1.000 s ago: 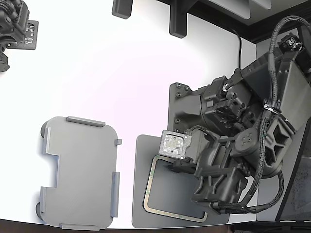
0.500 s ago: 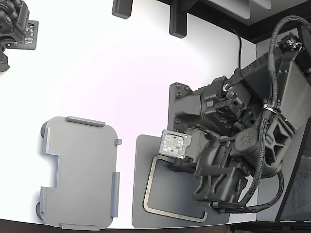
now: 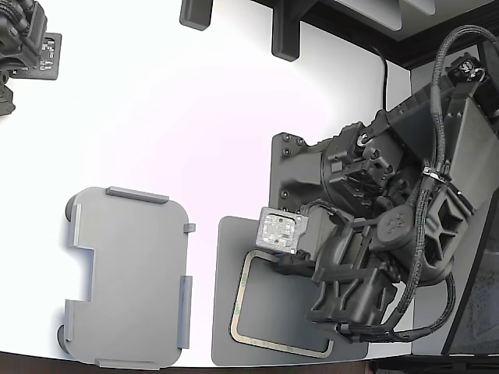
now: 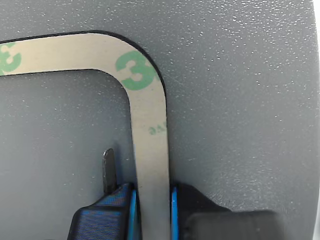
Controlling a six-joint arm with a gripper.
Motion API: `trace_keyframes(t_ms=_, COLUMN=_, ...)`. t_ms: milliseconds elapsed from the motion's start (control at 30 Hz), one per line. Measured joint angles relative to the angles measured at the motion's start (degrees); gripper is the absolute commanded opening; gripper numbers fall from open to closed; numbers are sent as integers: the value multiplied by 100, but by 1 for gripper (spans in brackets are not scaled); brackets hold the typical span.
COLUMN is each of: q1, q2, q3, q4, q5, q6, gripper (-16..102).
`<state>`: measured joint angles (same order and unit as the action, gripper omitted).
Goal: Move top rectangular frame to the holder.
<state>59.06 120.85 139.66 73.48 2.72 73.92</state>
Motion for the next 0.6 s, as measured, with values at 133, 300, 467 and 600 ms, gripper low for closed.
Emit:
trace_keyframes(t_ms=133, q1=0, q2=-44, q3=-18, q4=18, q5=0, q6=-9, gripper=-3)
trace_keyframes(t_ms=300, q1=0, q2=-79, q3=-62, q4=18, q5=-9, q6=-18, gripper=-10)
trace_keyframes(t_ms=467, q1=0, q2=-176, q3=-193, q4=97, q5=-18, q6=-44, gripper=-10)
trace_keyframes(t_ms=600, q1=0, q2=-334, q3=-519, q4=378, q5=-18, q6=-62, gripper=-10)
